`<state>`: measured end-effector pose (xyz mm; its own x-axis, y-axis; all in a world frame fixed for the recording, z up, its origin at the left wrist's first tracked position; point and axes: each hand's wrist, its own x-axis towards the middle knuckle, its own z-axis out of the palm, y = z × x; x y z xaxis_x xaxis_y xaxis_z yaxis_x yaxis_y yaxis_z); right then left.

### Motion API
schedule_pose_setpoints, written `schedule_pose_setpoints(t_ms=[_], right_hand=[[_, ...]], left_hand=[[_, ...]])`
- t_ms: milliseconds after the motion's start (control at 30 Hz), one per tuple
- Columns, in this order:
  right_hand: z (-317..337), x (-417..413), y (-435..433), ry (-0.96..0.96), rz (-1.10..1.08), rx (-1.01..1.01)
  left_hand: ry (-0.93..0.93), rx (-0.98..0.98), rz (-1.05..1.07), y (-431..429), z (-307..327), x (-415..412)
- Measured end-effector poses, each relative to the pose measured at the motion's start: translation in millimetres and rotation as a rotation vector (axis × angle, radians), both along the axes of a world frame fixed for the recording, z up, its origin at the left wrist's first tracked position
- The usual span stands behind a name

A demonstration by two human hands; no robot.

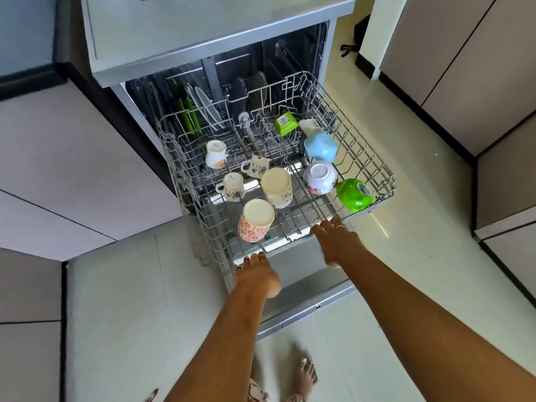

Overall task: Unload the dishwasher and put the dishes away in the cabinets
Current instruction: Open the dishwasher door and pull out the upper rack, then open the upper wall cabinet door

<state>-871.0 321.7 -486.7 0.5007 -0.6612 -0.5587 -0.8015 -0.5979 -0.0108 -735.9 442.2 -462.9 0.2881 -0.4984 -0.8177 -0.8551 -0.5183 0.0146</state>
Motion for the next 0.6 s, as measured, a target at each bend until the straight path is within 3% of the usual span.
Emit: schedule_pose_setpoints(t_ms=[433, 600], right_hand=[[3.8, -6.9, 2.7, 0.023, -0.016, 0.057], [17.7, -6.1, 10.7, 0.052, -0.004, 0.132]], left_hand=[[0.053, -0.101, 0.068, 14.5, 1.5, -3.8], [0.034, -0.227, 0.127, 28.1, 19.7, -5.6]])
